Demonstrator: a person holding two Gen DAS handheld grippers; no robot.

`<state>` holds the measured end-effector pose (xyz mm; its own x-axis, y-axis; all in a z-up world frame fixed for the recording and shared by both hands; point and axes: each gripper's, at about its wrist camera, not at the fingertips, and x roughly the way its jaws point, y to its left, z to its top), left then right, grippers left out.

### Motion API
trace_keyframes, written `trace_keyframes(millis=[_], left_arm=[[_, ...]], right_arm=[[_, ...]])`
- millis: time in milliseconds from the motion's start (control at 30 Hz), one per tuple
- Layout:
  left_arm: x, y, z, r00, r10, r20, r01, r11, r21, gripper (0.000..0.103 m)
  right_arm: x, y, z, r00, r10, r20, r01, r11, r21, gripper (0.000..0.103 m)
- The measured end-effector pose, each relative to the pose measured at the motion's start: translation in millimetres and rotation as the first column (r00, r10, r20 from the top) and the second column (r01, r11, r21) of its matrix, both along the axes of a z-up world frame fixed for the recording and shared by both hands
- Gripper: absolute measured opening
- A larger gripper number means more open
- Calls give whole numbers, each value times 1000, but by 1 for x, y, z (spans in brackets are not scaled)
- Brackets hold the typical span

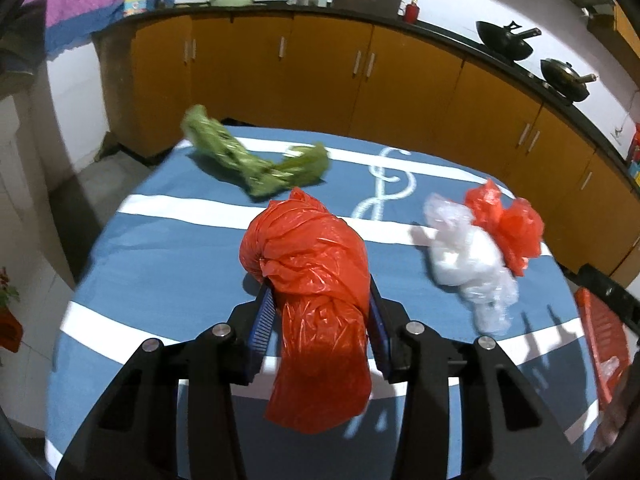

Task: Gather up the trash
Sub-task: 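Grasp the long red bag with the left gripper while the right gripper grasps another red bag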

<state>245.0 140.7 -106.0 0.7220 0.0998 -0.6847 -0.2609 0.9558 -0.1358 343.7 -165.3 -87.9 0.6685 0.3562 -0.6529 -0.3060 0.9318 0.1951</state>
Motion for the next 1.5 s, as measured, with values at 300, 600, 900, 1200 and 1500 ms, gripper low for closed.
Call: trace_keyframes(millis=[300,600,900,1200,1500], left_arm=[[-11,30,-5,999,33,7,-34,997,66,43],[-16,47,-14,999,54,2,-54,998,29,43],[-15,50,-15,998,55,3,-55,998,14,43],[-14,55,-18,998,63,-6,-63,998,-8,43],[-13,54,-19,998,59,-16,-59,998,-5,43]], right_arm=[[25,9,-1,1000,-7,3,7,1000,-29,72],[60,37,-2,999,42,3,-41,998,-56,79],[85,65,-15,996,85,-8,-85,989,-119,80],[97,72,-28,994,106,-31,-109,981,-163,79],[103,69,-43,994,89,-70,-100,978,-184,49]])
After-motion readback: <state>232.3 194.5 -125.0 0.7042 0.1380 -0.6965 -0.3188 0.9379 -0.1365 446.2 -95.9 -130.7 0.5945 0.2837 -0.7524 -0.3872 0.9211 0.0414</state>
